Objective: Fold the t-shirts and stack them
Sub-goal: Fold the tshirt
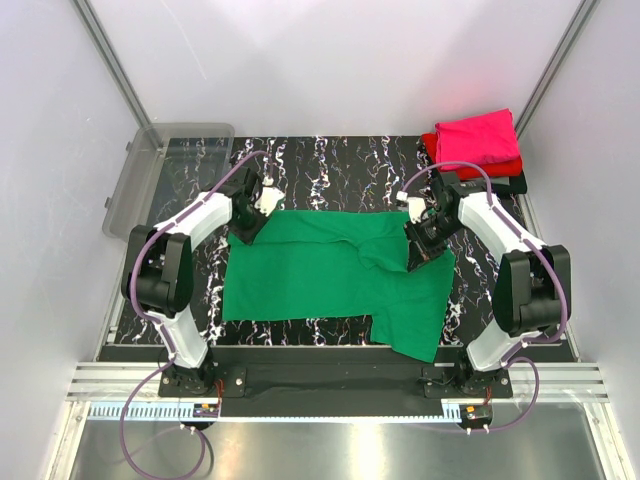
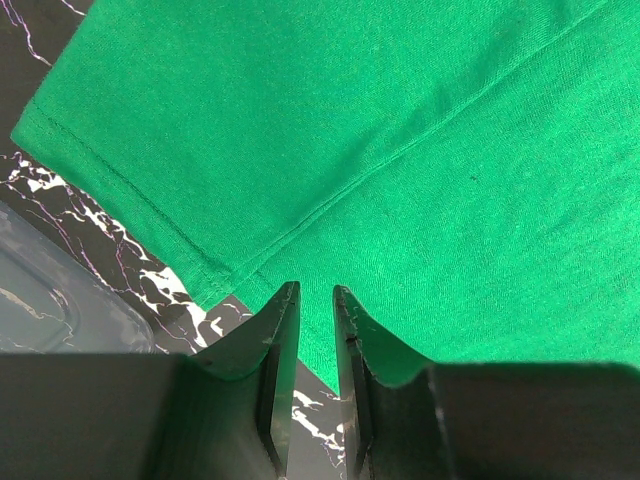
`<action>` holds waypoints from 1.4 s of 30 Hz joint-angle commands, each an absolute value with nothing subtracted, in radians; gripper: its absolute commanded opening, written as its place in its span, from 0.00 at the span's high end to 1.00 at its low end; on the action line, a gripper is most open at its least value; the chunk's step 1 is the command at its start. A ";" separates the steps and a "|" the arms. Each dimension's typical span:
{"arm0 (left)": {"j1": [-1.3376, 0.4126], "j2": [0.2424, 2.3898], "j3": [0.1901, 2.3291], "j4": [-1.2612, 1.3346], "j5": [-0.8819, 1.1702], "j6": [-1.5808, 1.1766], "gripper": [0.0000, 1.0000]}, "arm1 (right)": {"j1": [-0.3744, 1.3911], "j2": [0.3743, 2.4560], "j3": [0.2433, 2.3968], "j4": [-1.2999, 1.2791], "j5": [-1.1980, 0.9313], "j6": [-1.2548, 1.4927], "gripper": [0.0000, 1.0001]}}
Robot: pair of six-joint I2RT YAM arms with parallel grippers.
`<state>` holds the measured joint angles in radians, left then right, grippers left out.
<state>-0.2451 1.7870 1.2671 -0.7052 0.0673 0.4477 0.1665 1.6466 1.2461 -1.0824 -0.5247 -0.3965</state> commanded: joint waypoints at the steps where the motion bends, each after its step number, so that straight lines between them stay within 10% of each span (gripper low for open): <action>1: -0.249 1.746 1.278 -0.684 0.066 0.460 0.75 | 0.176 1.592 1.256 -1.112 -0.558 -0.405 0.91; 30: -0.249 1.687 1.213 -0.681 0.043 0.476 0.75 | 0.176 1.684 1.277 -1.094 -0.559 -0.454 1.00; 33: -0.249 1.689 1.223 -0.681 0.038 0.476 0.75 | 0.175 1.736 1.172 -1.134 -0.474 -0.492 0.68; 34: -0.249 1.692 1.224 -0.681 0.038 0.469 0.74 | 0.169 1.738 1.173 -1.118 -0.460 -0.489 0.01; 42: -0.249 1.690 1.227 -0.686 0.032 0.472 0.74 | 0.193 1.566 1.293 -1.000 -0.399 -0.508 0.00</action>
